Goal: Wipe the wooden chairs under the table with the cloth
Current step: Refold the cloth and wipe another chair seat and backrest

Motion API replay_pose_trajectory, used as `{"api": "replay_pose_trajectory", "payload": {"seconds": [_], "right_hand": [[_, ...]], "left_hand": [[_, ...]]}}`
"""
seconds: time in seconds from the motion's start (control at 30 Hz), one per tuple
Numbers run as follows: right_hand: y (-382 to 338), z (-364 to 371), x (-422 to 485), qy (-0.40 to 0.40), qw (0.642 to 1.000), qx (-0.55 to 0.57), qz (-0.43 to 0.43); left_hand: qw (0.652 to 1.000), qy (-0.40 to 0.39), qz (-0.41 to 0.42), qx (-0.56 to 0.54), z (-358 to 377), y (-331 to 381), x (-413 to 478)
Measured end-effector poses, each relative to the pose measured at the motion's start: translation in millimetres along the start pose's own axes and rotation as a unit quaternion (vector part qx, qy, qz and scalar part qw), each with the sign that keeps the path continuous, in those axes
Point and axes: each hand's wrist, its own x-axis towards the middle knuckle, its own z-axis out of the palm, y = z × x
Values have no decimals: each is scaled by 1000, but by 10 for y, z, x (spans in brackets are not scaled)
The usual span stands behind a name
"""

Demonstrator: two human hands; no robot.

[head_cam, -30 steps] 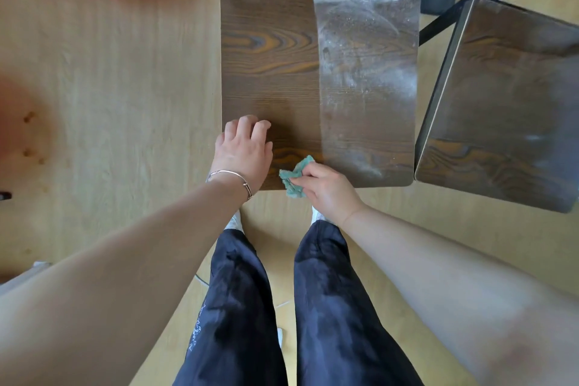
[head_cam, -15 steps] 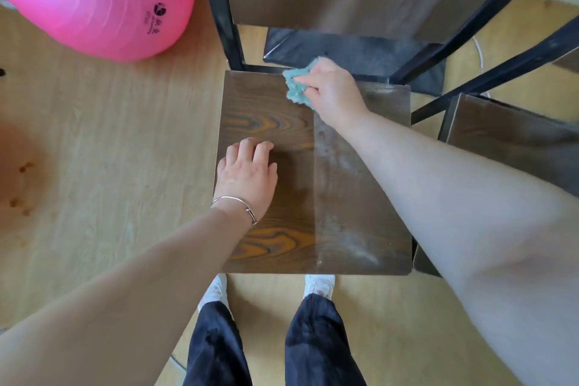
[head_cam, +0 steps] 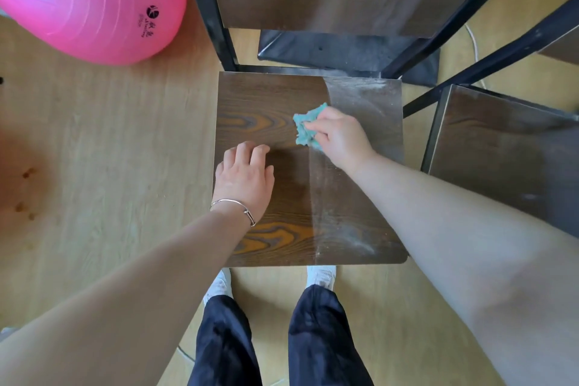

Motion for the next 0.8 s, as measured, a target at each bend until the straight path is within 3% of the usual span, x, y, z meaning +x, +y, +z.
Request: {"api": "replay_pose_trajectory", "payload": {"seconds": [0.17,0.33,0.43,0.5,0.6,0.7,0.8], "right_hand": [[-77,176,-721,-103,991,-87,1],[-26,432,-1535,-105,993,-54,-16],[-83,559,-1851,-153,987,-23,42],[-58,679,-2035,-178,983,-45,29],[-83,818,-2308,-157,987,-36,25],[-81,881,-2506,-177,975,-131,-13],[-113,813,-2493,-101,988,-116,-18]], "left_hand": [[1000,-22,7,17,61,20,-282],[998,-50,17,40,144,23,-551],[997,-63,17,52,208,1,-687],[996,-68,18,56,236,4,-751],[996,-70,18,47,267,26,-807],[997,-63,15,37,270,73,-791],[998,-49,14,31,264,126,-714]]}}
